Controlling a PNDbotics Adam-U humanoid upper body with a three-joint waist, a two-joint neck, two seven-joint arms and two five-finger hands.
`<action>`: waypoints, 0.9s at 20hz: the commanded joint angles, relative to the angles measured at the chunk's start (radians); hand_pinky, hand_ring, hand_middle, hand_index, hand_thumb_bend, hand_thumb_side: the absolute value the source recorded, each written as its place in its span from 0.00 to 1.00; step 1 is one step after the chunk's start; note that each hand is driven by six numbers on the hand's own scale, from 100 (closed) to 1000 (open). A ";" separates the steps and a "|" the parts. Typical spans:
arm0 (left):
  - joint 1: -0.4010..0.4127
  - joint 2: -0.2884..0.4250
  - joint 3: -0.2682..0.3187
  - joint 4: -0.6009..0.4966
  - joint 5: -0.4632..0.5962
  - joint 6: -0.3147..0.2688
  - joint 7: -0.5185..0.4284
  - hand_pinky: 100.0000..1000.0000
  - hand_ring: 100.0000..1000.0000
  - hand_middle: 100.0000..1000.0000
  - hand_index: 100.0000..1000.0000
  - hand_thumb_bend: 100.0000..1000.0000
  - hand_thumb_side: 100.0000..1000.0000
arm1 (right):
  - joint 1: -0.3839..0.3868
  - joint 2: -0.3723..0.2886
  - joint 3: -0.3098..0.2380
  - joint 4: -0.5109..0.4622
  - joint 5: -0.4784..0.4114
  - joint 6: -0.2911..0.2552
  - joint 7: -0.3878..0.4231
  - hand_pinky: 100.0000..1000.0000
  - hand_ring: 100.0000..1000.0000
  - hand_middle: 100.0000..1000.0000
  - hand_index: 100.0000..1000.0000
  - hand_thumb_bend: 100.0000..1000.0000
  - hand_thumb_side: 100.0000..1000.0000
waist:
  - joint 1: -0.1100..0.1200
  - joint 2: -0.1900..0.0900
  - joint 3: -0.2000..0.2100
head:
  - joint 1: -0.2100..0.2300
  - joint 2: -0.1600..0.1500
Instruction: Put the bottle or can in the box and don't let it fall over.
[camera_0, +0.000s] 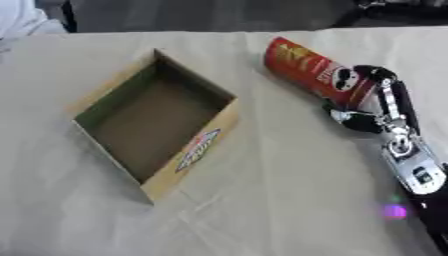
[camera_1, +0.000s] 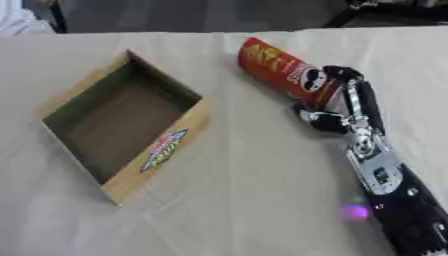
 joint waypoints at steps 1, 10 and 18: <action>-0.013 0.017 0.011 -0.016 -0.001 0.001 -0.001 0.58 0.97 0.68 0.64 0.39 0.55 | -0.010 -0.010 0.000 -0.012 -0.011 -0.011 -0.013 0.50 0.74 0.60 0.70 0.50 0.00 | -0.001 -0.017 0.003 | 0.004 -0.009; -0.010 0.020 0.011 -0.015 -0.001 0.001 -0.003 0.58 0.97 0.67 0.63 0.37 0.55 | -0.007 -0.019 -0.007 -0.058 -0.041 -0.066 -0.082 0.49 0.70 0.57 0.63 0.38 0.00 | -0.004 -0.023 0.001 | 0.004 -0.008; -0.008 0.022 0.012 -0.015 -0.002 0.001 -0.002 0.58 0.97 0.67 0.63 0.37 0.56 | -0.015 -0.031 -0.003 -0.113 -0.093 -0.081 -0.161 0.49 0.68 0.56 0.63 0.34 0.00 | -0.007 -0.027 -0.002 | 0.005 -0.003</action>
